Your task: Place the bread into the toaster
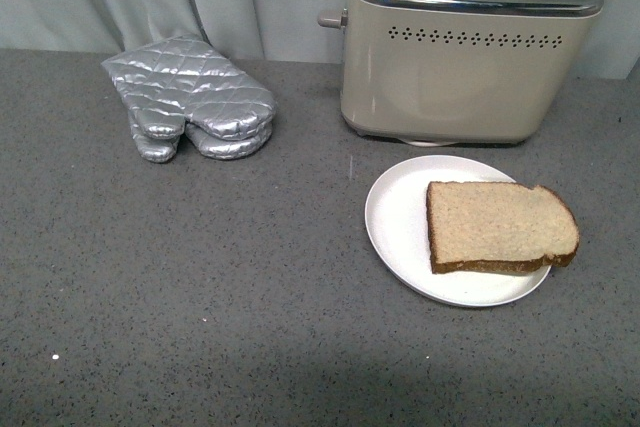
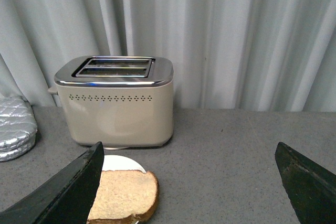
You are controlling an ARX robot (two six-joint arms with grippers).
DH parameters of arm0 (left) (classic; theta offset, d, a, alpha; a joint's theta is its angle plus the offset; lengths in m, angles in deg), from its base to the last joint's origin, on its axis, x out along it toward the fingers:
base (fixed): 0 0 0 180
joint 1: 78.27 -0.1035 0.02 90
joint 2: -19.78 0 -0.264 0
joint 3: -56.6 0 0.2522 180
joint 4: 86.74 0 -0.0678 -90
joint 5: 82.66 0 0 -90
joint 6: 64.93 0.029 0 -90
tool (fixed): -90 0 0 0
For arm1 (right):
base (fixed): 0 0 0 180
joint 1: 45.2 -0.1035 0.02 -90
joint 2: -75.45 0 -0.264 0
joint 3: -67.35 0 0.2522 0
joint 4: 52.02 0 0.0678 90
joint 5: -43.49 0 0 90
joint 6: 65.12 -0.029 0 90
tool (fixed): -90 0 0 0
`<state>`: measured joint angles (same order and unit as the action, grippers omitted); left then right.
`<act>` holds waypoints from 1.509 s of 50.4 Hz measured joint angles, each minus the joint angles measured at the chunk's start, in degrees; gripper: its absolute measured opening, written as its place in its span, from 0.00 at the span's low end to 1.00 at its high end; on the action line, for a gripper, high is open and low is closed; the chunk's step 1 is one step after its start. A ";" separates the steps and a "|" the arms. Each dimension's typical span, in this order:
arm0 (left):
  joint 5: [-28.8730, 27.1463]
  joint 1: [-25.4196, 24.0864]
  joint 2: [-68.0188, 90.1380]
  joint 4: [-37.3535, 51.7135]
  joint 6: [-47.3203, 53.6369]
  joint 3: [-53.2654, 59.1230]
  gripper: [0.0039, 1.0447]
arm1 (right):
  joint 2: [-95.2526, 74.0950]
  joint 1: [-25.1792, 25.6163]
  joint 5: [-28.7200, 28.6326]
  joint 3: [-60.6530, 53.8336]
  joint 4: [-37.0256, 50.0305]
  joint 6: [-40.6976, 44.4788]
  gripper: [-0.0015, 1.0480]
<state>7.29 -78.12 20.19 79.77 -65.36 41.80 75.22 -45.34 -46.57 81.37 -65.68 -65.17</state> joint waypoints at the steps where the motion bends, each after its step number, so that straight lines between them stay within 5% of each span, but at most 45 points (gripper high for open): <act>1: 0.00 0.00 -0.07 -0.04 0.00 0.00 0.03 | 0.00 0.00 -0.02 0.00 0.00 0.00 0.91; 7: 0.02 0.00 -0.07 -0.13 -0.02 0.00 0.05 | 0.00 0.00 0.00 0.02 0.00 0.00 0.91; 14: 0.02 0.00 -0.13 -0.15 0.00 0.00 0.36 | -14.75 4.15 -3.17 3.61 0.00 10.78 0.91; 20: 0.02 0.00 -0.15 -0.15 0.00 0.00 0.61 | -41.09 9.20 -9.94 10.29 9.97 10.95 0.91; 30: 0.00 0.00 -0.17 -0.15 0.00 0.00 0.95 | -72.35 12.13 -17.20 23.19 8.94 9.01 0.91; 44: 0.00 0.00 -0.17 -0.15 0.11 0.00 0.94 | -97.94 9.57 -20.92 39.28 2.34 4.46 0.91; 65: 0.00 0.00 -0.17 -0.15 0.11 0.00 0.94 | -117.57 4.04 -23.06 51.19 3.56 -4.72 0.91; 69: 0.02 0.00 -0.17 -0.15 0.11 0.00 0.94 | -119.03 3.45 -22.88 52.04 3.82 -5.62 0.83; 76: 0.02 0.00 -0.17 -0.15 0.11 0.00 0.94 | -120.43 2.78 -23.58 53.35 4.11 -8.50 0.56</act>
<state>7.31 -78.12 20.01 79.62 -65.25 41.80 -45.21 -42.57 -70.15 134.72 -61.57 -73.67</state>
